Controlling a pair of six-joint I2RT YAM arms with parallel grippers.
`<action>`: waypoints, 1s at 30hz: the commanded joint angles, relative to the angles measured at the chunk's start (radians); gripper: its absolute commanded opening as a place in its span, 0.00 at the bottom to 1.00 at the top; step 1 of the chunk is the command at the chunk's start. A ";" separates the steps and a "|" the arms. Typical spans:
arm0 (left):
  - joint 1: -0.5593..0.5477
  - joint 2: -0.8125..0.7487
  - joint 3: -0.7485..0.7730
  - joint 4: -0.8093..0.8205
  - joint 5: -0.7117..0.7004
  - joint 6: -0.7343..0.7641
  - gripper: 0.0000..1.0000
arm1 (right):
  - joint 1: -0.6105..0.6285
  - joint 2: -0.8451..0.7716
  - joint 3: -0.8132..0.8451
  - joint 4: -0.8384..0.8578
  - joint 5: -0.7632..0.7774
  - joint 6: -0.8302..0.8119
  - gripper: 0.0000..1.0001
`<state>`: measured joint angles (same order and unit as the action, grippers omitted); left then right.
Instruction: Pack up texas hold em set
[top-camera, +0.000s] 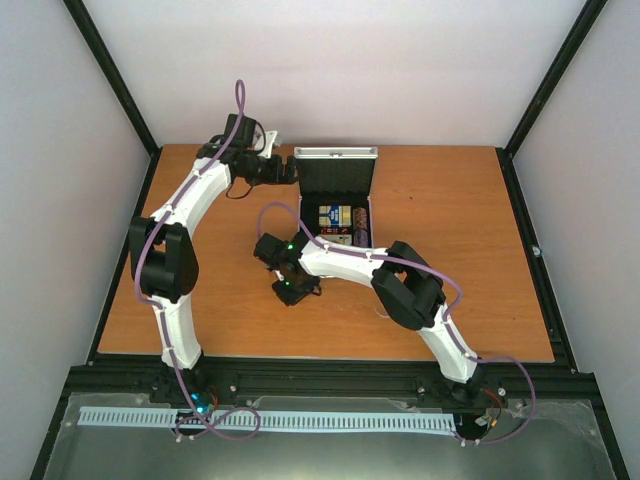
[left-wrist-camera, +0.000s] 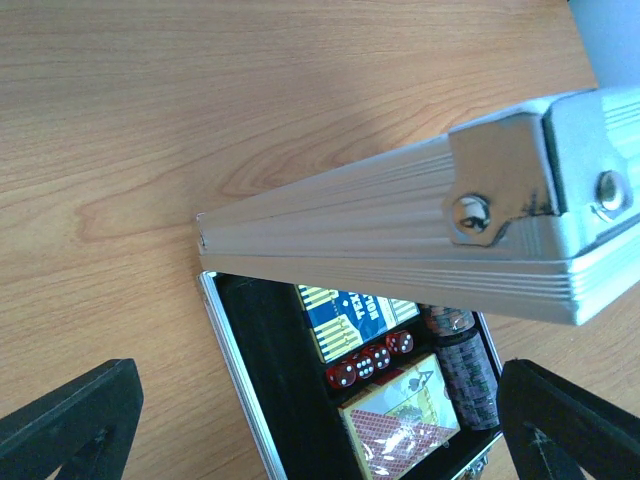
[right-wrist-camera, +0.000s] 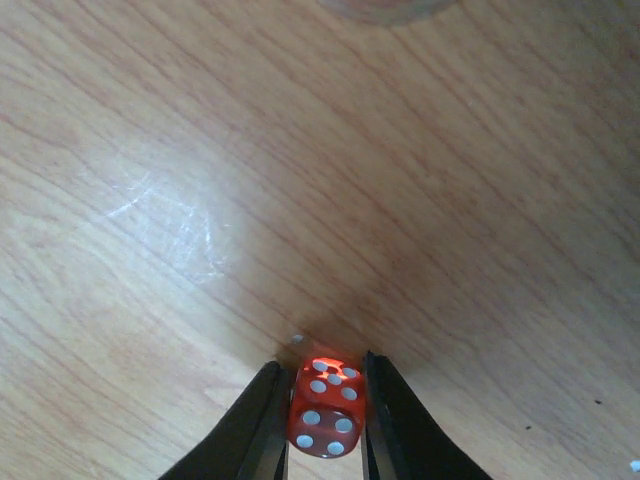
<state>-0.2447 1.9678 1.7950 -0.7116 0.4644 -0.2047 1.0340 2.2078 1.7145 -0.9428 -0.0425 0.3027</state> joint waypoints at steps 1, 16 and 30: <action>0.007 -0.027 0.010 0.002 0.007 0.007 1.00 | 0.008 -0.013 0.011 -0.037 0.054 -0.005 0.12; 0.007 -0.026 0.007 0.002 0.005 0.008 1.00 | -0.140 -0.136 0.078 -0.081 0.225 -0.035 0.06; 0.007 -0.020 0.006 -0.007 -0.009 0.017 1.00 | -0.349 0.007 0.193 -0.013 0.312 -0.107 0.04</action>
<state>-0.2440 1.9678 1.7939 -0.7116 0.4622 -0.2043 0.7136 2.1647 1.8633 -0.9863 0.2295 0.2298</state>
